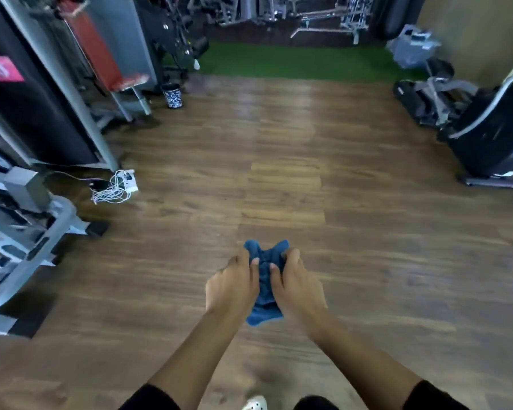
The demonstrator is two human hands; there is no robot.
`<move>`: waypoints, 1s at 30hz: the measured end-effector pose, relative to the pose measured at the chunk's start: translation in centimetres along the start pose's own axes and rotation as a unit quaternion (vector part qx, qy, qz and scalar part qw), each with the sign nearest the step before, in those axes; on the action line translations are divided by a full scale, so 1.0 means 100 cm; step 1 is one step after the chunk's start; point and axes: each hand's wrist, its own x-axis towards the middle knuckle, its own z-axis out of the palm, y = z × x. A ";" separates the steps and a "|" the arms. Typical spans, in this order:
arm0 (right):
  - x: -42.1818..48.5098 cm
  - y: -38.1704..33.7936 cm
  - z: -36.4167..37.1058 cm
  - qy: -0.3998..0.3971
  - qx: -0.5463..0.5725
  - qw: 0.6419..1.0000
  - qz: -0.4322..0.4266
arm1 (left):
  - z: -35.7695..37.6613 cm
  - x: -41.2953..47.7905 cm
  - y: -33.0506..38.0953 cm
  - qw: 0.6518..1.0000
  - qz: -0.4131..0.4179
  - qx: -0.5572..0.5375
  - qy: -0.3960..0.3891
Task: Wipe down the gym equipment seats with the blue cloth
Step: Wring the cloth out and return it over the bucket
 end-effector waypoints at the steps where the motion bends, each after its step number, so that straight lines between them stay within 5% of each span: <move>1: 0.026 -0.002 -0.004 0.001 0.003 1.000 0.003 | -0.003 0.026 0.003 1.000 -0.003 -0.006 -0.003; 19: 0.517 0.030 -0.080 -0.061 -0.017 0.997 -0.036 | 0.011 0.495 0.088 0.998 -0.051 -0.042 0.016; 30: 0.803 -0.017 -0.053 -0.081 -0.007 0.993 -0.080 | 0.012 0.774 0.046 0.994 -0.103 -0.029 0.037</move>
